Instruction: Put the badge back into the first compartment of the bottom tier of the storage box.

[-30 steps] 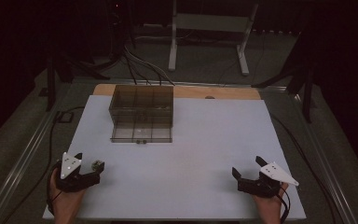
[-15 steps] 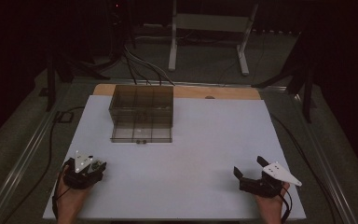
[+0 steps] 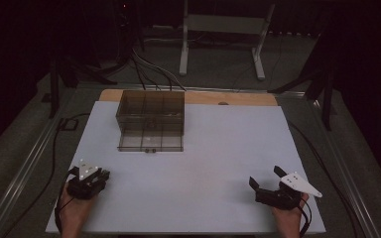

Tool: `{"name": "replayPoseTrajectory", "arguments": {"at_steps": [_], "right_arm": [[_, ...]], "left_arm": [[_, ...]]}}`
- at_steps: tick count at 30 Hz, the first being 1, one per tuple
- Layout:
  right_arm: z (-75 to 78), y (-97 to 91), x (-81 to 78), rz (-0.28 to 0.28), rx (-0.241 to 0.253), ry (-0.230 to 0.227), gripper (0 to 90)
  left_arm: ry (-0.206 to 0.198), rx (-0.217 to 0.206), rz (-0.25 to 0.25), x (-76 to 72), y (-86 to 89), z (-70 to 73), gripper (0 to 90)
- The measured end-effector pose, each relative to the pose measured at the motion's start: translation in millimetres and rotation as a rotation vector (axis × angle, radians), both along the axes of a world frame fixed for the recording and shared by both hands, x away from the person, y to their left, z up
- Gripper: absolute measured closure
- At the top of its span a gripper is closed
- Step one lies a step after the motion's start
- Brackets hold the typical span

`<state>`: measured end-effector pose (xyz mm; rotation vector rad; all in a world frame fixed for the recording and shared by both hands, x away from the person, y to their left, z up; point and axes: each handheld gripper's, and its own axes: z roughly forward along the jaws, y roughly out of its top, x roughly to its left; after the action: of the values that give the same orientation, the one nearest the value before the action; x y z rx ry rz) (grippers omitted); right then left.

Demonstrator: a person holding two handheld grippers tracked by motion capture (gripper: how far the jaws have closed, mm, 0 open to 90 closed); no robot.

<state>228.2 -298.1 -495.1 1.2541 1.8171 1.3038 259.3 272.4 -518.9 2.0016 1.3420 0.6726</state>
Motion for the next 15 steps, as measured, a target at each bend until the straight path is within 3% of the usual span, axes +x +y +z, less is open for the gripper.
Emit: {"name": "replayPoseTrajectory", "arguments": {"at_steps": [1, 2, 6, 9, 10, 15], "right_arm": [[0.0, 0.0, 0.0, 0.000, 0.000, 0.000, 0.0], [0.1, -0.1, -0.1, -0.001, -0.001, 0.000, 0.0], [0.3, -1.0, -0.3, -0.005, -0.001, 0.000, 0.0], [0.4, -2.3, -0.2, -0.006, 0.003, -0.002, 0.0], [0.4, -2.3, -0.2, -0.006, 0.003, -0.002, 0.0], [0.5, -2.8, -0.2, -0.008, 0.004, -0.002, 0.0]], "left_arm": [[0.000, 0.000, 0.000, 0.0, 0.0, 0.0, 69.6], [-0.015, -0.036, 0.016, -1.5, 3.6, 2.5, 69.6], [-0.038, -0.093, 0.049, -5.4, 12.9, 7.0, 80.7], [-0.035, -0.110, 0.056, -6.4, 16.4, 7.3, 82.9], [-0.019, -0.134, 0.067, -7.3, 22.2, 6.3, 82.9], [0.010, -0.113, 0.072, -6.8, 22.6, 3.4, 83.1]]}}
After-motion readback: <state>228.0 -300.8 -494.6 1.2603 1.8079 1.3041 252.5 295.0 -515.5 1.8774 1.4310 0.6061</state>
